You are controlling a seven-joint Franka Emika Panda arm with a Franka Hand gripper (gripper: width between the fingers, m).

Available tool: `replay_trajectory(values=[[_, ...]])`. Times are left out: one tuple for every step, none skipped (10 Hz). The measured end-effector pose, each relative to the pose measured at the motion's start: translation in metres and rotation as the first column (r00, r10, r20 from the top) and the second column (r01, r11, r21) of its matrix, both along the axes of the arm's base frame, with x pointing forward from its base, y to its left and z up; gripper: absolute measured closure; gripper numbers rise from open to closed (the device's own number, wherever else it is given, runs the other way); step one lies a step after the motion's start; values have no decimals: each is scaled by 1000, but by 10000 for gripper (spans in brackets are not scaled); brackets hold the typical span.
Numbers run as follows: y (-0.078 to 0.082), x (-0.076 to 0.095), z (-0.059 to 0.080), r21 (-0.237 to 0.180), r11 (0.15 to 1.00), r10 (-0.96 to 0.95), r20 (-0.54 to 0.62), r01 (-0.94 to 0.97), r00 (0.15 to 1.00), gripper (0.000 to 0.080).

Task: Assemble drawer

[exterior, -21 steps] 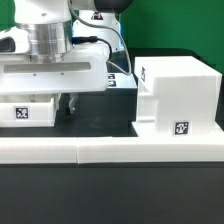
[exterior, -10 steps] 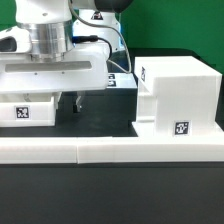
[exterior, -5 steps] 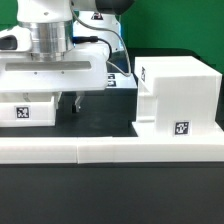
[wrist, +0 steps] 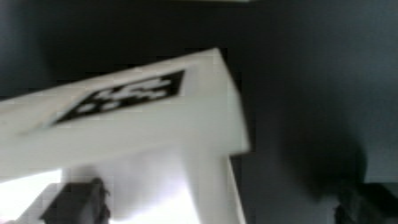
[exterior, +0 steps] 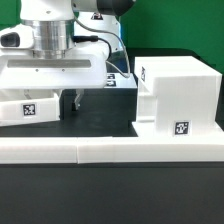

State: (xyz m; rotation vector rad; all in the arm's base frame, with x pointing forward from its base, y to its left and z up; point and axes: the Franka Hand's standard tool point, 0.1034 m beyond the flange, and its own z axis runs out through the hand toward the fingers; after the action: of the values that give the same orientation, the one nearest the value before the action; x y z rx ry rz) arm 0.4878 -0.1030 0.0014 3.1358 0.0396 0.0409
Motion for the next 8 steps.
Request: replay_trajectory(values=[[0, 0, 0, 0, 1000, 0, 0, 0, 1000, 150], [1, 2, 1, 1, 1000, 9, -2, -9, 1000, 150], [1, 8, 4, 6, 1000, 23, -1, -23, 1000, 150], [0, 16, 8, 17, 997, 71, -10, -71, 997, 150], [0, 21, 13, 32, 994, 104, -21, -103, 994, 150], [-2, 21, 18, 41, 993, 108, -26, -107, 994, 150], [-4, 18, 20, 42, 993, 109, -27, -108, 994, 150], [-4, 12, 19, 43, 994, 104, -34, -102, 994, 150]])
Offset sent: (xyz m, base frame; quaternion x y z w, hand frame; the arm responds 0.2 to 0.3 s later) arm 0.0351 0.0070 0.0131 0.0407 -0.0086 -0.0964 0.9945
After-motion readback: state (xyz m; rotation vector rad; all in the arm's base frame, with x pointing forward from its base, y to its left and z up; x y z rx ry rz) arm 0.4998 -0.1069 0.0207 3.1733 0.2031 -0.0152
